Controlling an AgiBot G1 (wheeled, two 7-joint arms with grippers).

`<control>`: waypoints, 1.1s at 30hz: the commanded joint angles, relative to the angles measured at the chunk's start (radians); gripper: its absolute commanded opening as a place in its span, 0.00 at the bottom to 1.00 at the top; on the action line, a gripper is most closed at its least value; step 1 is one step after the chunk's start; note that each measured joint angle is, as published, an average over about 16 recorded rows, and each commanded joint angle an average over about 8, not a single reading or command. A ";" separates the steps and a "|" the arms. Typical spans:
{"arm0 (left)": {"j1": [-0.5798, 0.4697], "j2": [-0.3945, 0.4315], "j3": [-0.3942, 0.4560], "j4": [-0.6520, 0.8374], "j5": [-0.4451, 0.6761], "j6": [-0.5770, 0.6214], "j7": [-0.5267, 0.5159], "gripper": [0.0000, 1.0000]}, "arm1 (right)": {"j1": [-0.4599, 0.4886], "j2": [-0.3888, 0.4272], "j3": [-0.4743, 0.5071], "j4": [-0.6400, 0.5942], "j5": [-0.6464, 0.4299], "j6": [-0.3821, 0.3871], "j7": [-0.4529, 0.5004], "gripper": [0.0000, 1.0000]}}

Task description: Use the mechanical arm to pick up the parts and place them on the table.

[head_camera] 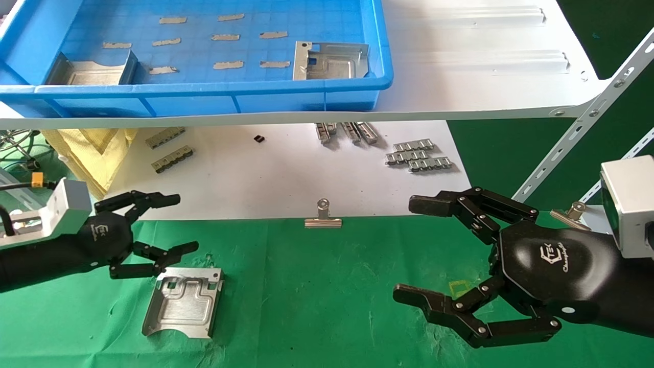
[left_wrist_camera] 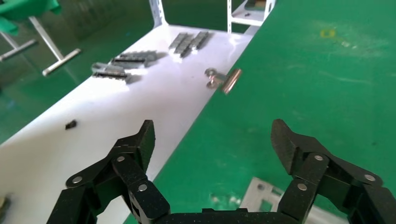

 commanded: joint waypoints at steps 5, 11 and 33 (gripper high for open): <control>0.044 -0.019 -0.040 -0.108 -0.019 -0.009 -0.071 1.00 | 0.000 0.000 0.000 0.000 0.000 0.000 0.000 1.00; 0.093 -0.039 -0.084 -0.229 -0.039 -0.020 -0.149 1.00 | 0.000 0.000 0.000 0.000 0.000 0.000 0.000 1.00; 0.270 -0.115 -0.244 -0.668 -0.113 -0.058 -0.436 1.00 | 0.000 0.000 0.000 0.000 0.000 0.000 0.000 1.00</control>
